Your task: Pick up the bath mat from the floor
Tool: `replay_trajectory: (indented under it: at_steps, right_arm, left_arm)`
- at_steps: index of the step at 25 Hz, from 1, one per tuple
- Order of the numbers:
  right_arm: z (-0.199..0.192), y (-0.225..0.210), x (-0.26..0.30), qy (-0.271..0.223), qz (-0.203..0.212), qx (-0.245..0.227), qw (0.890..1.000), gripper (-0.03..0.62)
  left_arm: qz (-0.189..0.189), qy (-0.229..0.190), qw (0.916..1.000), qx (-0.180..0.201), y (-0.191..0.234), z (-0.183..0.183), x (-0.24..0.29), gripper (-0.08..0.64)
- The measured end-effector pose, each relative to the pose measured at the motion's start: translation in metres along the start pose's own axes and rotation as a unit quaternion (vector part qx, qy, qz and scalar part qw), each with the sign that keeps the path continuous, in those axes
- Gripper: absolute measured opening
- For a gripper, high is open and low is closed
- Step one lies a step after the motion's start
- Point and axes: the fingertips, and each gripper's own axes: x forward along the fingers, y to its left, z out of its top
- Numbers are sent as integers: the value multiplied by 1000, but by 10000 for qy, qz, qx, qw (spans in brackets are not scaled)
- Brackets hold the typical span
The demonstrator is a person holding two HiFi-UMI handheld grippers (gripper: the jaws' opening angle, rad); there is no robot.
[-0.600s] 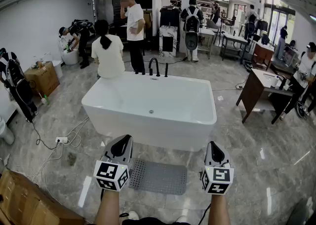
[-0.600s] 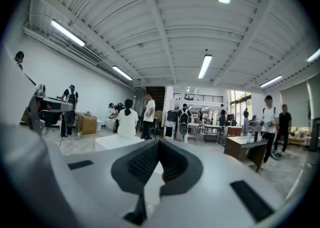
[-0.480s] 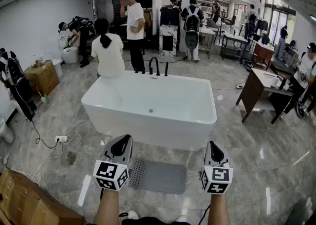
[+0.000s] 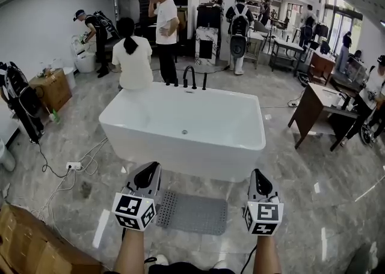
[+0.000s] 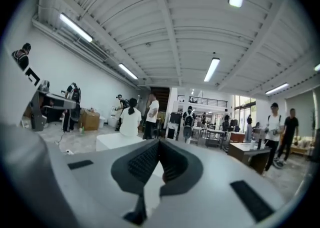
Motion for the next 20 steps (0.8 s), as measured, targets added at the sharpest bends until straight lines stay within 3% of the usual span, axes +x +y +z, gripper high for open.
replay_trajectory:
  at_steps: [3,6,15,20]
  right_arm:
    - [10,12,0,-351,221,197,9989,21]
    - [17,16,0,-349,52,19,9994,23]
    - [0,39,-25,98,-561,80,9983,23]
    - [-31,29,-12,338,-460,294,9979,23]
  left_arm:
    - [-86,-272,9995,-163,11,9,-4,26]
    - [-212,-492,9981,-297,25,17,-5,26]
    - [-597,-109,9959,-665,71,-24,-14,26]
    - [-741,108,9948,-694,63,-47,13,26]
